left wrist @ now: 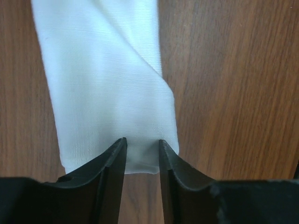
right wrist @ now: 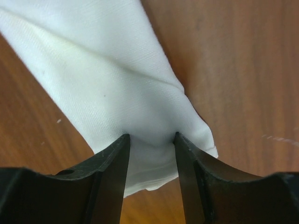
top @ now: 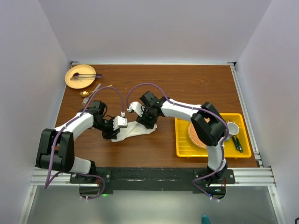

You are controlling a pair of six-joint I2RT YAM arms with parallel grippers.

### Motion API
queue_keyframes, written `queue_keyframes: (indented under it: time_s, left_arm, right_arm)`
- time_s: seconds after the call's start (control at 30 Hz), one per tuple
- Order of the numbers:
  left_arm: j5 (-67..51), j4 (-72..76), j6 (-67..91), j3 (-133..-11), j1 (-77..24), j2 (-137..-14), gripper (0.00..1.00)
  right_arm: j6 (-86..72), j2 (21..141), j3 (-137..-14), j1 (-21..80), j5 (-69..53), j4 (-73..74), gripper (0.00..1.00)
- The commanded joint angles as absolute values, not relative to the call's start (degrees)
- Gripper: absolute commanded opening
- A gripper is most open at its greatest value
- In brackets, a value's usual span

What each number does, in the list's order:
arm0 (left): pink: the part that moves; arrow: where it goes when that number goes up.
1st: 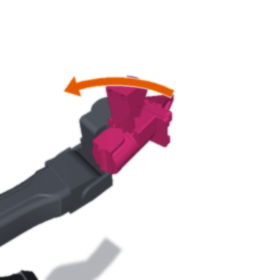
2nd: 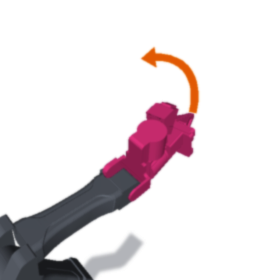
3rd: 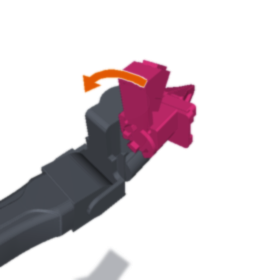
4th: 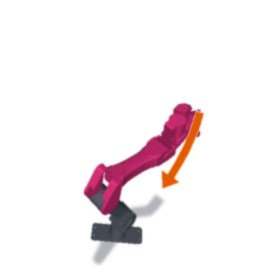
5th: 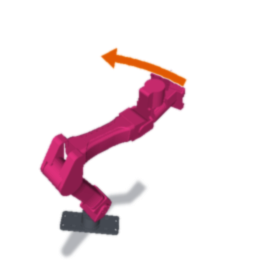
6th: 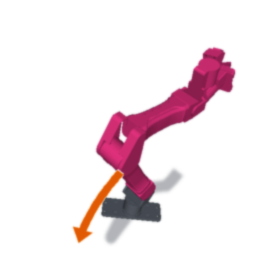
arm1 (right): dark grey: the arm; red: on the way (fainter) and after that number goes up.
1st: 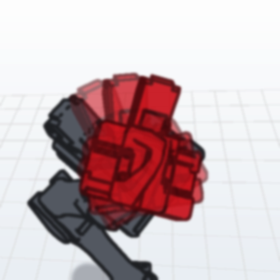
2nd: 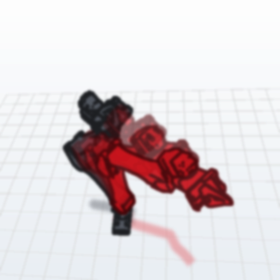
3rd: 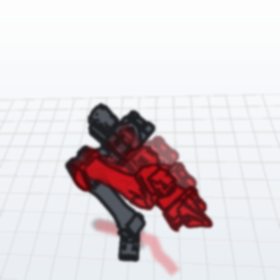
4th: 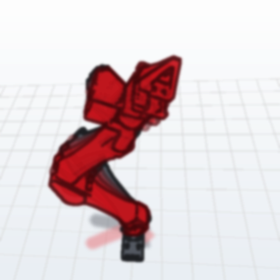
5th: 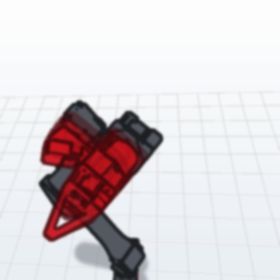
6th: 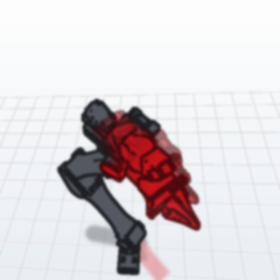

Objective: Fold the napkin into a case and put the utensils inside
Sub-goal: Rotate the smaller rectangle-folded napkin at the center of the board.

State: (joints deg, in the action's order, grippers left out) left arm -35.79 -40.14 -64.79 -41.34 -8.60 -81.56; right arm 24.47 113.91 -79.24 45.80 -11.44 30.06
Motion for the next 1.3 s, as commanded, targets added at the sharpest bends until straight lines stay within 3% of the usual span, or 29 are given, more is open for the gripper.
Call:
queue_keyframes:
  time_s: [0.0,0.17,0.3,0.47,0.5,0.77,0.97,1.27]
  left_arm:
    - [-40.1,-43.9,-63.0,-43.0,-8.2,-78.4,0.41]
    - [-45.1,-41.9,-54.9,-50.2,-2.4,-78.8,0.41]
    - [-40.2,-34.1,-47.2,-52.9,-0.8,-81.8,0.41]
    - [-37.1,-29.4,-45.8,-53.7,-0.9,-86.0,0.39]
    - [-36.0,-28.3,-45.4,-53.9,-1.1,-87.1,0.39]
    - [-33.1,-28.7,-49.1,-52.4,-3.8,-89.3,0.37]
    - [-33.3,-32.9,-53.5,-49.9,-4.3,-88.4,0.36]
    - [-38.0,-35.6,-51.0,-46.7,-9.2,-86.2,0.35]
  right_arm:
    - [29.1,119.5,-84.9,44.7,-3.9,28.6,0.53]
    - [28.5,119.7,-94.7,42.2,-3.3,29.0,0.68]
    - [23.0,113.2,-95.6,39.6,-9.0,31.2,0.75]
    - [16.5,109.0,-92.5,39.6,-14.0,36.1,0.62]
    - [15.8,108.9,-92.1,39.6,-14.6,37.7,0.54]
    - [12.0,113.3,-88.6,39.4,-15.1,39.3,0.38]
    - [12.9,120.6,-92.7,37.7,-9.8,37.9,0.33]
    - [15.8,131.5,-106.9,36.9,-6.8,35.1,0.35]
